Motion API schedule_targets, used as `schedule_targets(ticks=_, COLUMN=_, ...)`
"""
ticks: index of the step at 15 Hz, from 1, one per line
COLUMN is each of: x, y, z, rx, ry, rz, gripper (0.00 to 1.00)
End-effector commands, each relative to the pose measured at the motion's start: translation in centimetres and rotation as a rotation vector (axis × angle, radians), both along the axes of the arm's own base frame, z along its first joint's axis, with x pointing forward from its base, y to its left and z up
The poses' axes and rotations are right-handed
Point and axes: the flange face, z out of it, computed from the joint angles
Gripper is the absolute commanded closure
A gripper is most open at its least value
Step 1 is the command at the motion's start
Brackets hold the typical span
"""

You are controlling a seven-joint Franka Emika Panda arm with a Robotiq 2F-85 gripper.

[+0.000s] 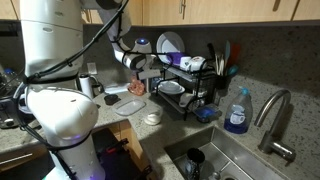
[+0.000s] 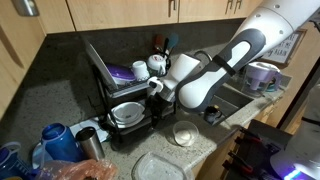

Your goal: Take the bowl from the rack and put it on the counter

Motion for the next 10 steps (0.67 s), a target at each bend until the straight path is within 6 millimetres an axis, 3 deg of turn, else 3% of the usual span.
schedule_targets(ticks=1, x=-0.3, y=0.3, z=-1.0, rx=-0.020, ry=-0.060, rz=0.024, gripper=0.00)
schedule_targets(ticks=7, x=-0.9, y=0.5, z=-3.3, rx=-0.030, ry=-0.115, rz=0.004, gripper=0.00)
schedule_targets(ticks=10, x=-1.0, y=-0.8, z=-4.5, rx=-0.047, ry=-0.129, rz=-0.056, gripper=0.00)
